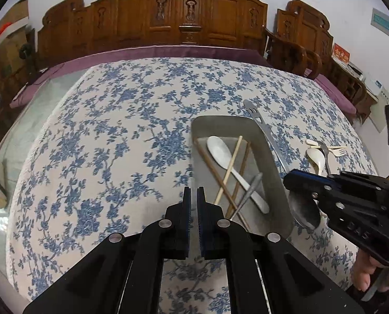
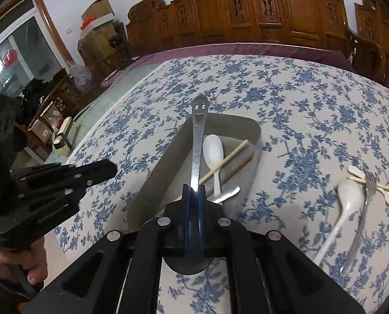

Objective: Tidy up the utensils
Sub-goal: 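Lower the smiley-face spoon into the tray and open the right gripper, then return the right gripper to the pile and grasp a steel fork, then lift the steel fork with the right gripper while the left grasps a white plastic spoon, then carry the fork with the right gripper while the left carries the white spoon over the tray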

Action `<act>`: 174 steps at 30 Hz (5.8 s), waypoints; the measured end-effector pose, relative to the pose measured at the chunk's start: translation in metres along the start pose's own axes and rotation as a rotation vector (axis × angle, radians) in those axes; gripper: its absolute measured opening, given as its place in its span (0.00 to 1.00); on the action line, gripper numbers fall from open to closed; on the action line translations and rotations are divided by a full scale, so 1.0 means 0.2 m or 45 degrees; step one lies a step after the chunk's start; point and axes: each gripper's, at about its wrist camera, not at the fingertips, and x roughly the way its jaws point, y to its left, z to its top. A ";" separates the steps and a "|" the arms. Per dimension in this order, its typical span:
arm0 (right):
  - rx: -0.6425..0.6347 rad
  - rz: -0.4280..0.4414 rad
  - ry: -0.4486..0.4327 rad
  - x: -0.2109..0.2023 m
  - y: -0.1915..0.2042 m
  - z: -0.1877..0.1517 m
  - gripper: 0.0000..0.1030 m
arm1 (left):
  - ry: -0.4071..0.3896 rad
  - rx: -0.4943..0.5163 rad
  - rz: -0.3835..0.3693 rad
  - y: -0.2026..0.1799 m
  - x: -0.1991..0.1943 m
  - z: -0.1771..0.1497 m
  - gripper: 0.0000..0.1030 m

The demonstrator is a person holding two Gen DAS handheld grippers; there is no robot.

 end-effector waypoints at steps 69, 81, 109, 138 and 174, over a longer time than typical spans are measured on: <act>0.046 -0.333 0.008 -0.38 -0.94 -0.48 0.28 | -0.026 0.211 -0.157 -0.75 0.04 -0.19 0.39; 0.095 -0.324 0.010 -0.20 -1.03 -0.30 0.28 | -0.003 0.257 -0.200 -0.89 0.08 -0.22 0.40; 0.075 -0.442 0.168 -0.24 -1.08 -0.45 0.09 | 0.069 0.282 -0.196 -1.03 0.25 -0.24 0.40; 0.092 -0.379 0.094 -0.43 -1.12 -0.64 0.09 | 0.186 0.342 -0.152 -1.29 0.62 -0.08 0.40; 0.077 -0.387 0.045 -0.45 -1.09 -0.63 0.09 | 0.118 0.342 -0.147 -1.23 0.48 -0.05 0.08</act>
